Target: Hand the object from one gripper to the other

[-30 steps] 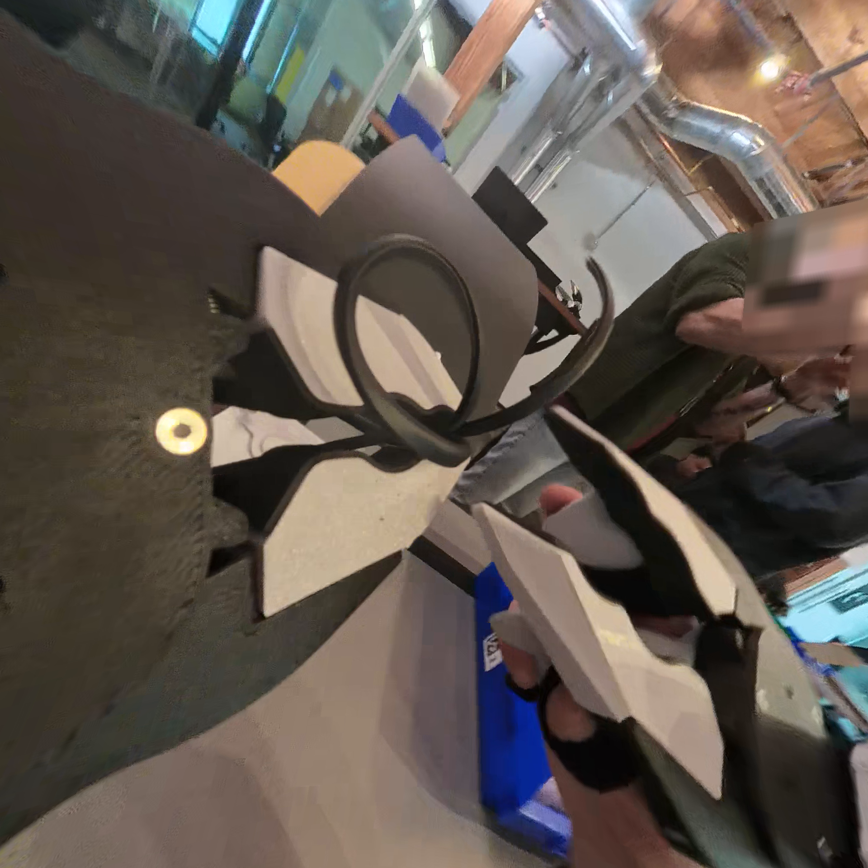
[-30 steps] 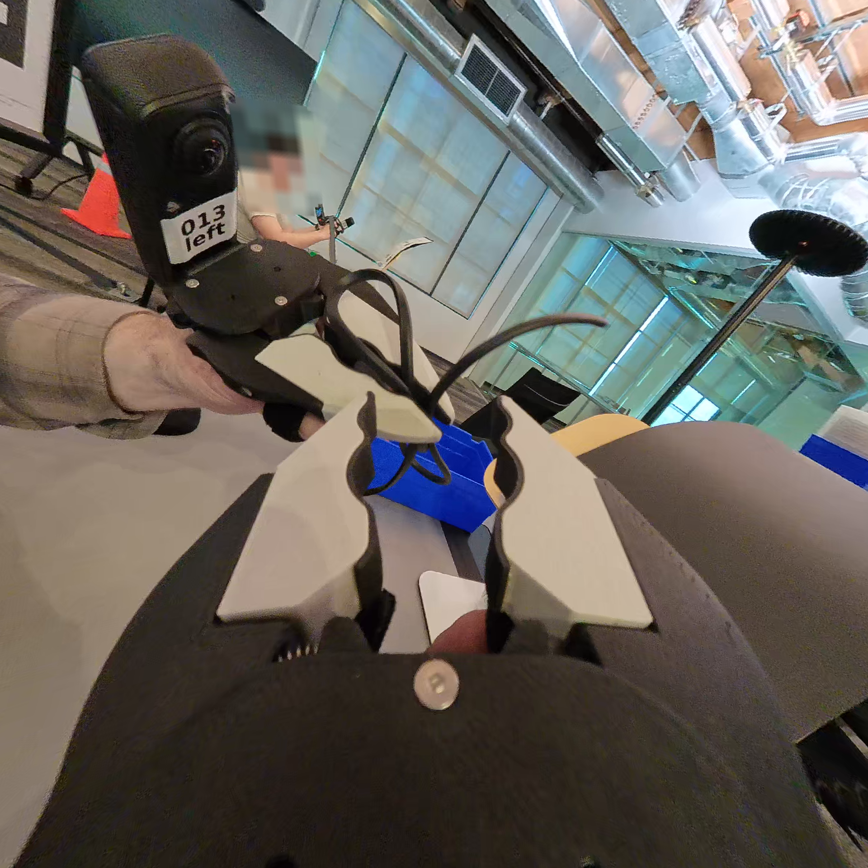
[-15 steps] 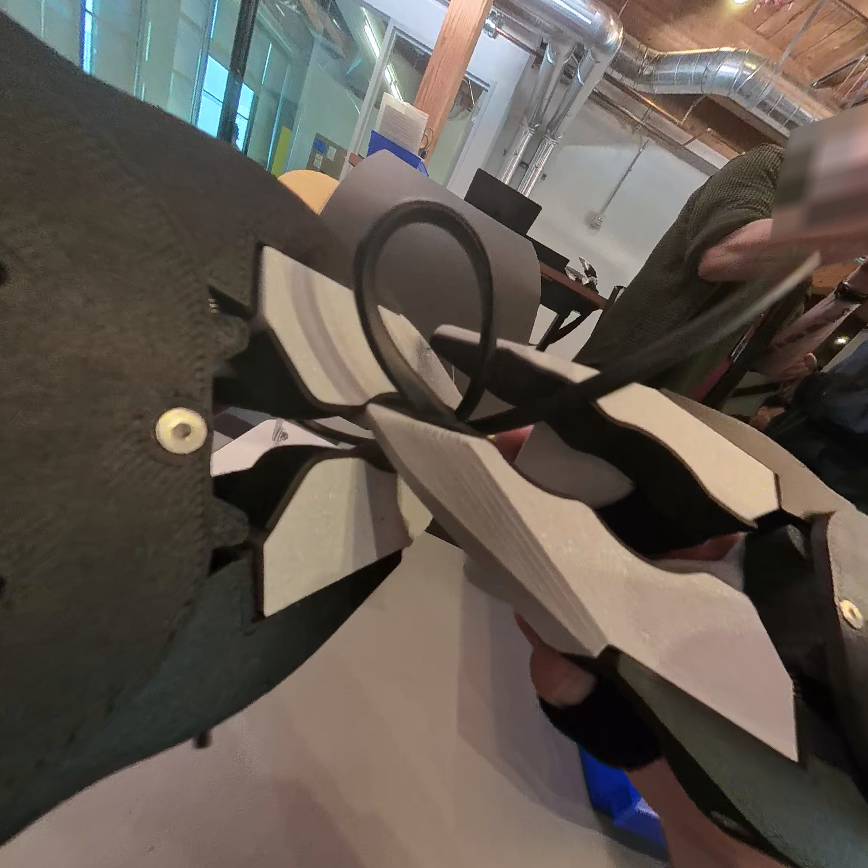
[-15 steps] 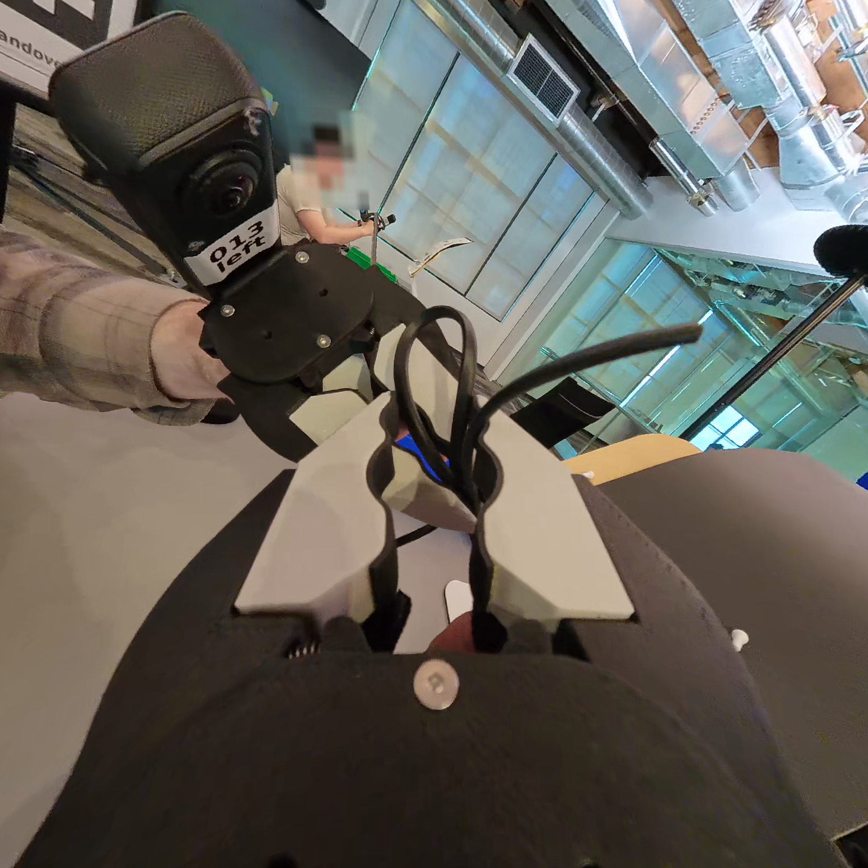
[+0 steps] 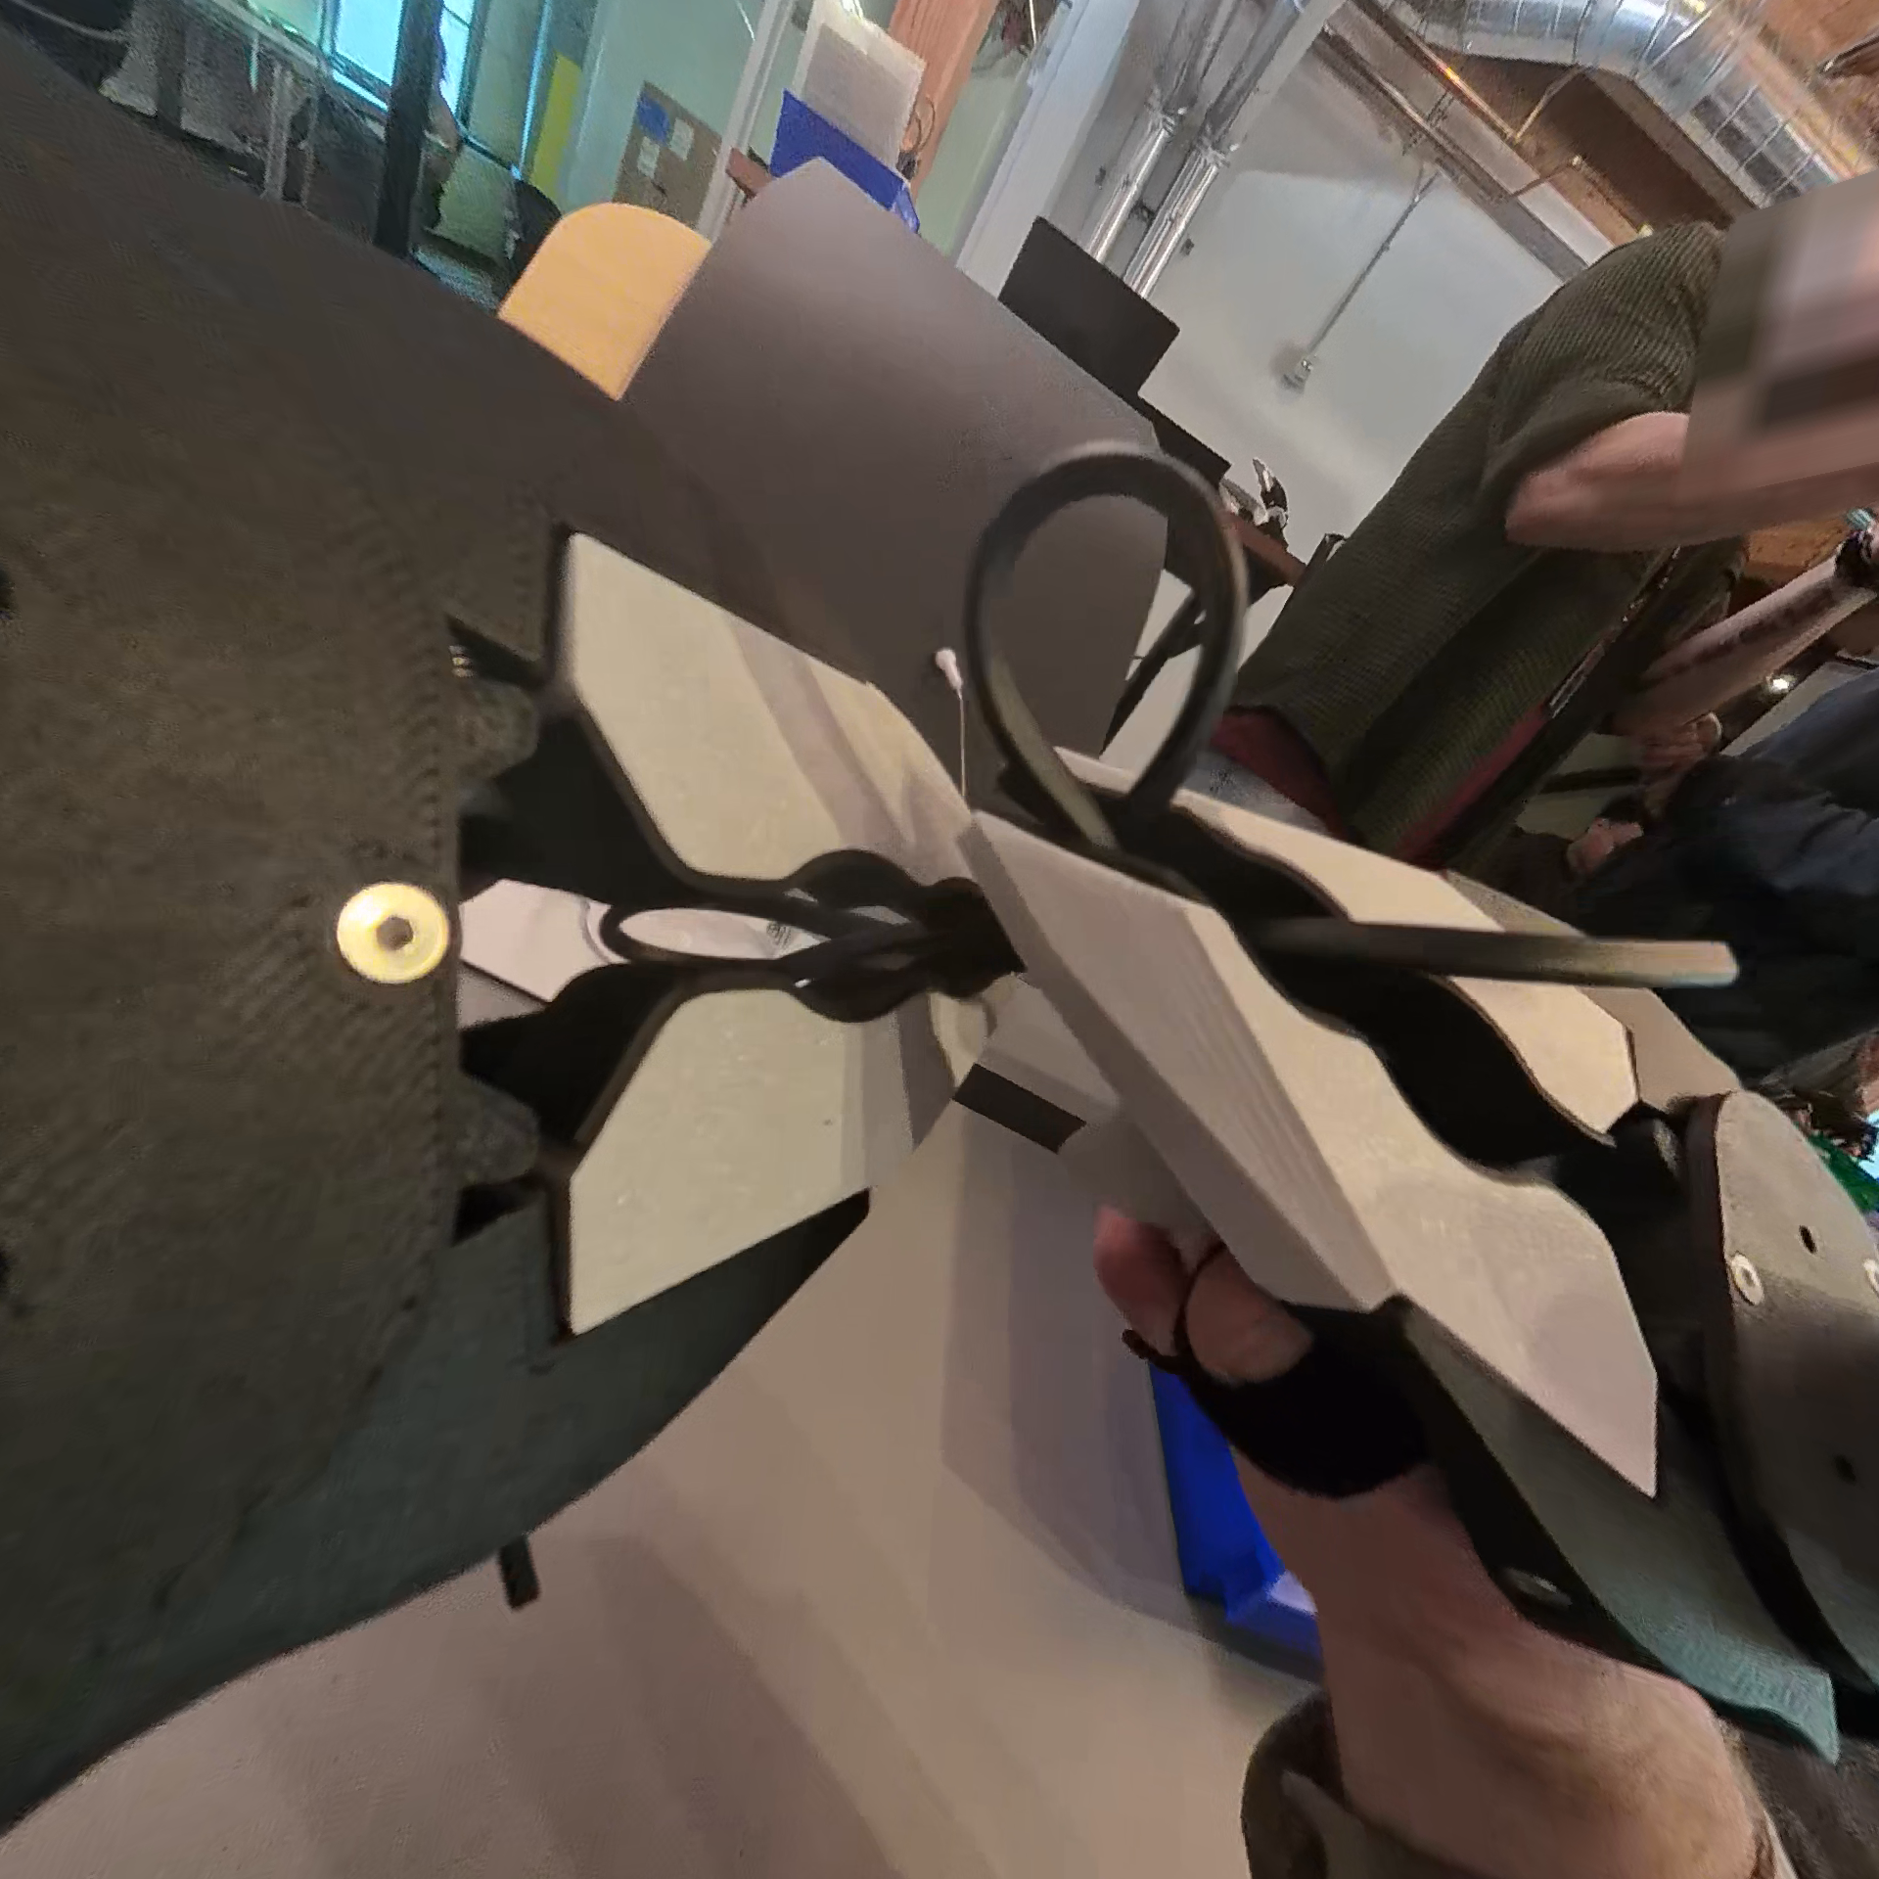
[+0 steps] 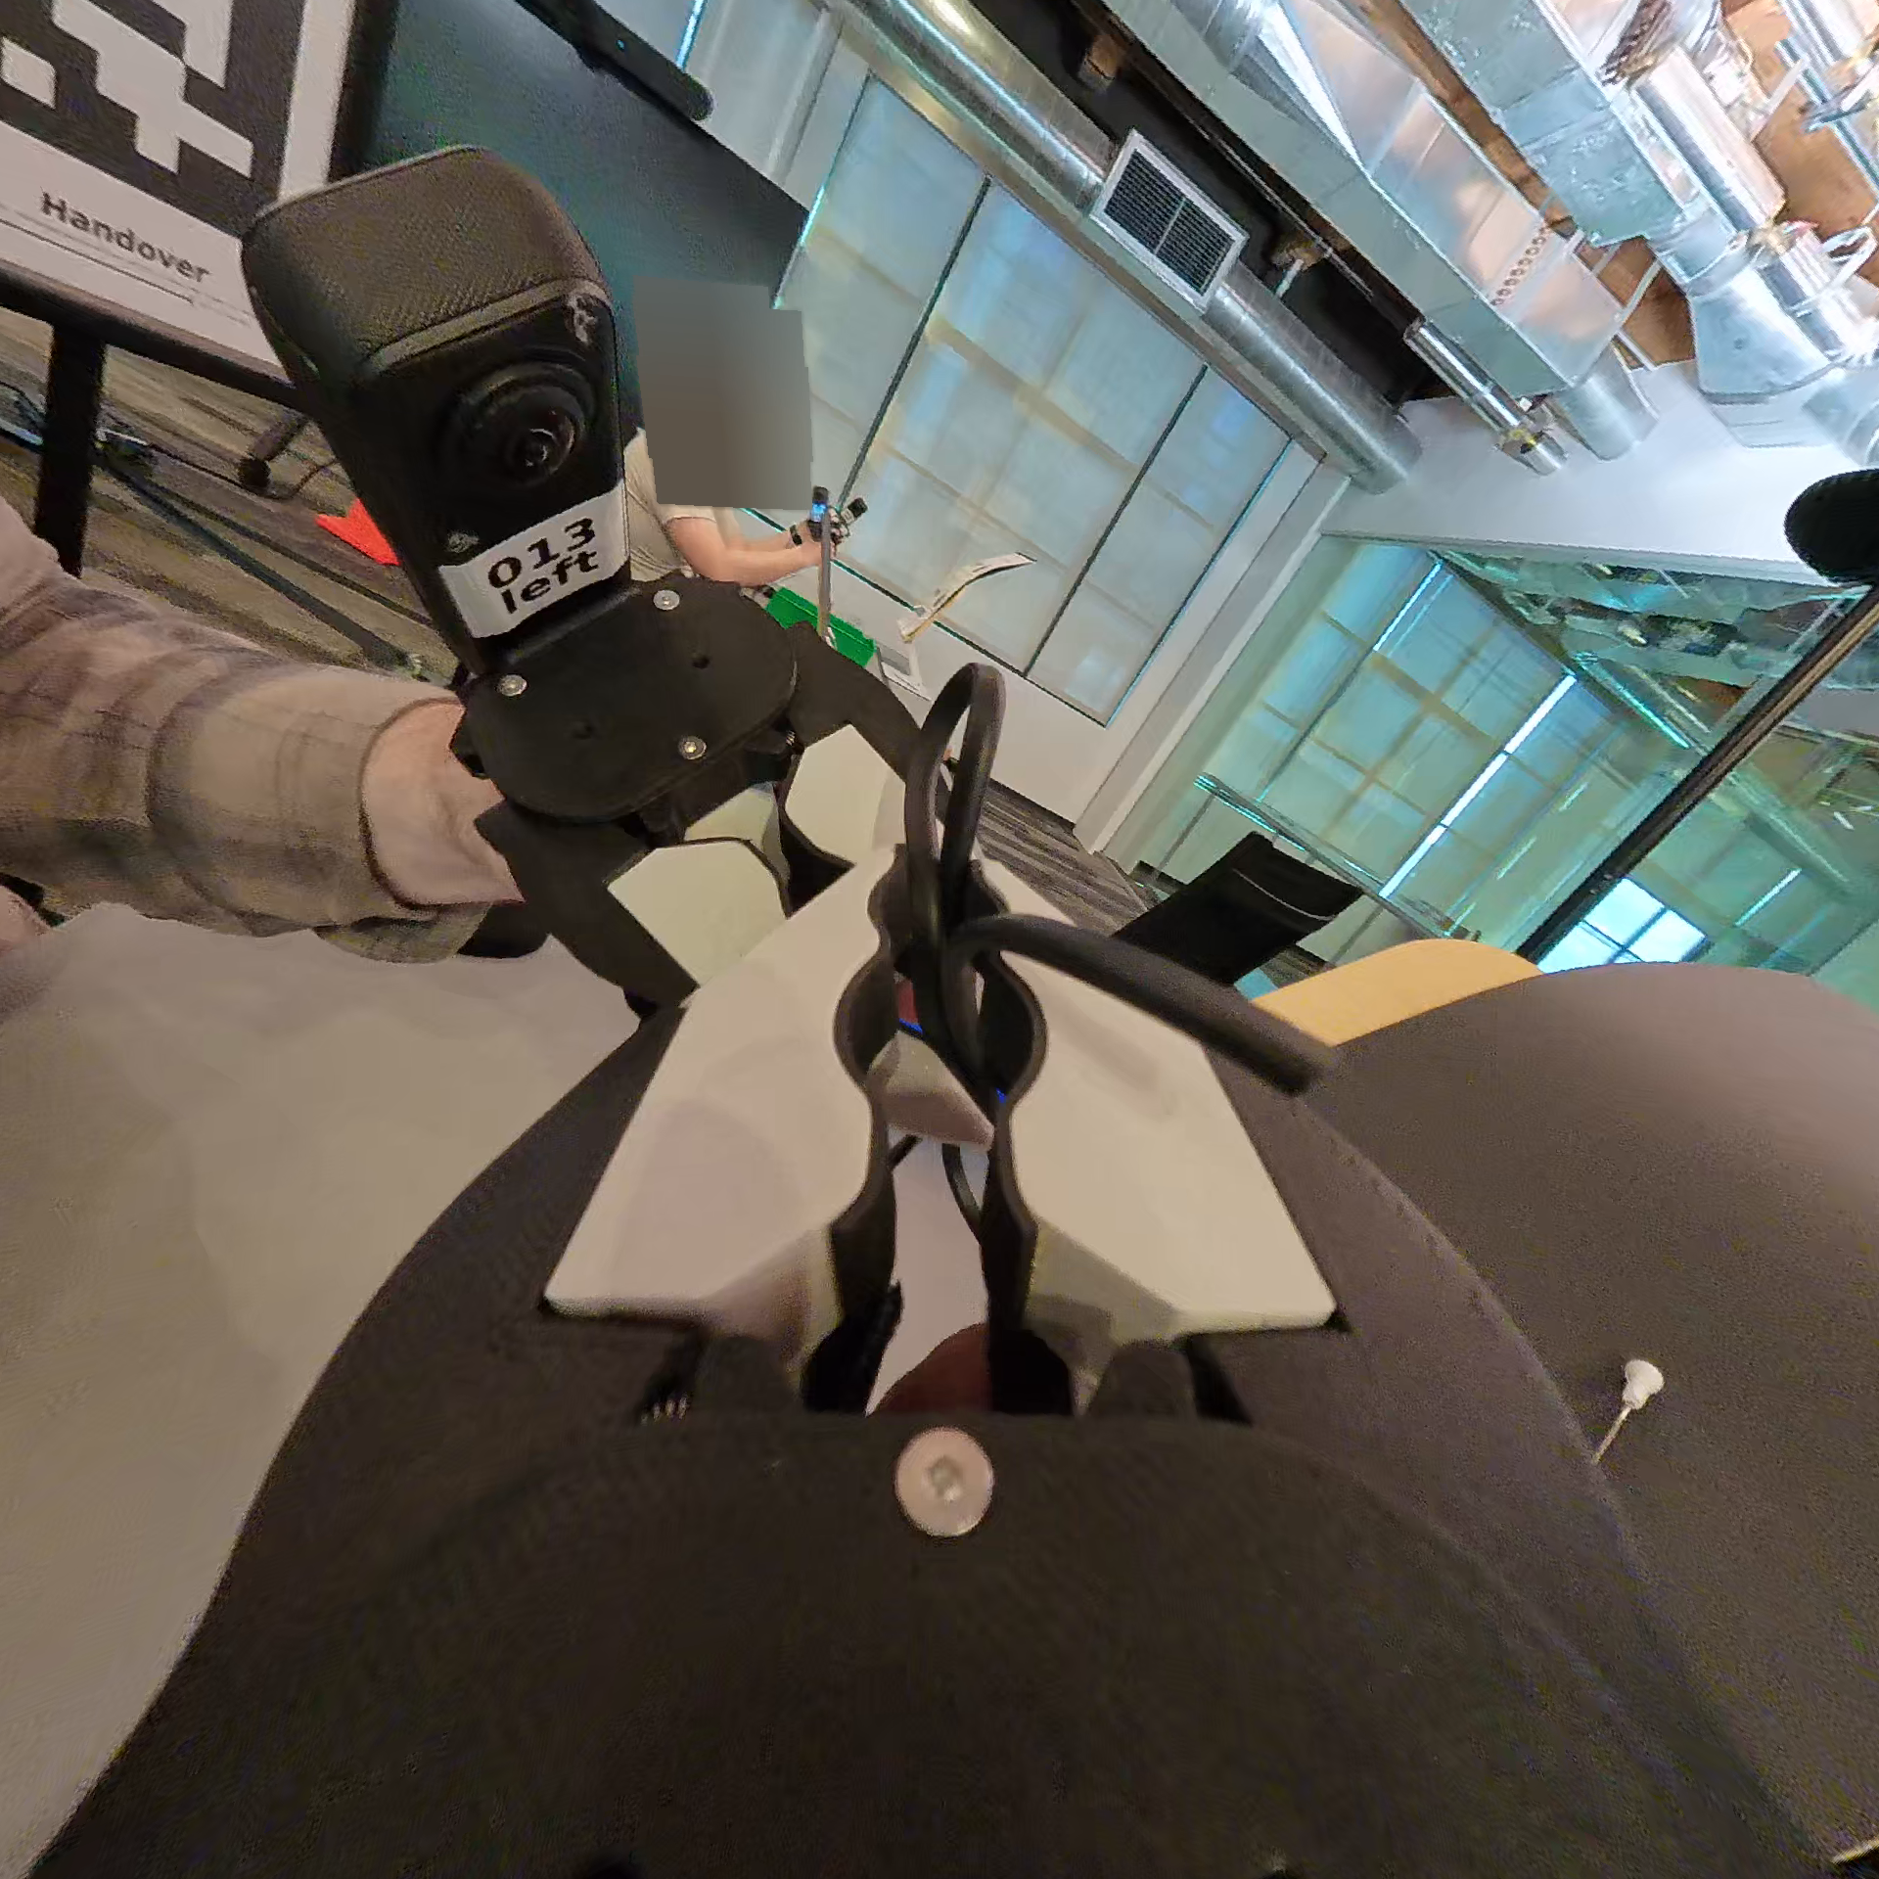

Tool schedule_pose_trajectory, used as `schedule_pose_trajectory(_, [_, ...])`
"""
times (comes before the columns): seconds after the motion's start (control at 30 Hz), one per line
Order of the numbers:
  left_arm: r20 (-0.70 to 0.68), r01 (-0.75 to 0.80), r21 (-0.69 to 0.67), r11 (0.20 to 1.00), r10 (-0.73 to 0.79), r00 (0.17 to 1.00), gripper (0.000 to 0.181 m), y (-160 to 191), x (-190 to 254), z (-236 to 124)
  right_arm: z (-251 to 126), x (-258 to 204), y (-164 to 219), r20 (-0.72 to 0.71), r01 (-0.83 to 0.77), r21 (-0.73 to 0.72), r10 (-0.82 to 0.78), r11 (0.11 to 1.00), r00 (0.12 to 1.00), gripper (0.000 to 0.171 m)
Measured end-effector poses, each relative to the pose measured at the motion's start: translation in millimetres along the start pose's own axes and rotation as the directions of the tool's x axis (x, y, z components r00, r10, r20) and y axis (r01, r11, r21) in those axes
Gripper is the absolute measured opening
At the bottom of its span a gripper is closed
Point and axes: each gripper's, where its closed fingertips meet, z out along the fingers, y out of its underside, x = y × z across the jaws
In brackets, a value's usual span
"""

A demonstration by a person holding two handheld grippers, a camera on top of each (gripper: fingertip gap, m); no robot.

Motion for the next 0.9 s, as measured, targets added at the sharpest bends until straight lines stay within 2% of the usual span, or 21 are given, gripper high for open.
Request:
schedule_pose_trajectory(0.2, [-0.107, -0.103, -0.031, 0.994, 0.100, 0.989, 0.006, -1.8, 8.1, -7.1, -12.3, -14.0, -0.9, 0.126, 0.057, -0.035, -0.052, 0.998, 0.991, 0.006])
schedule_pose_trajectory(0.37, [-0.119, -0.276, -0.145, 0.950, 0.260, 0.958, 0.006, 5.6, 5.3, -8.2, -20.1, -14.0, 8.0, 0.126, 0.265, -0.174, -0.246, 0.948, 0.961, 0.007])
schedule_pose_trajectory(0.47, [-0.125, -0.353, -0.221, 0.909, 0.332, 0.935, 0.006, 14.3, -2.0, -7.5, -26.7, -4.9, 12.5, 0.101, 0.439, -0.296, -0.429, 0.849, 0.898, 0.022])
schedule_pose_trajectory(0.53, [-0.140, -0.390, -0.278, 0.878, 0.365, 0.921, 0.006, 21.6, -9.3, -8.0, -34.3, 7.0, 9.6, 0.074, 0.535, -0.385, -0.552, 0.752, 0.830, 0.035])
schedule_pose_trajectory(0.63, [-0.174, -0.447, -0.350, 0.823, 0.412, 0.894, 0.006, 30.7, -19.8, -8.4, -45.7, 16.1, 2.2, 0.096, 0.666, -0.493, -0.726, 0.560, 0.681, 0.045])
schedule_pose_trajectory(0.73, [-0.219, -0.478, -0.400, 0.782, 0.425, 0.878, 0.006, 35.6, -26.8, -7.4, -43.8, 6.0, 4.6, 0.194, 0.766, -0.527, -0.825, 0.368, 0.530, 0.056])
schedule_pose_trajectory(0.83, [-0.268, -0.487, -0.426, 0.763, 0.408, 0.873, 0.006, 37.4, -29.9, -6.2, -27.6, -1.4, 16.8, 0.222, 0.807, -0.510, -0.862, 0.297, 0.457, 0.073])
schedule_pose_trajectory(0.9, [-0.308, -0.492, -0.430, 0.757, 0.390, 0.868, 0.006, 39.7, -30.3, -6.5, -18.2, 1.1, 25.9, 0.200, 0.824, -0.491, -0.884, 0.283, 0.423, 0.081])
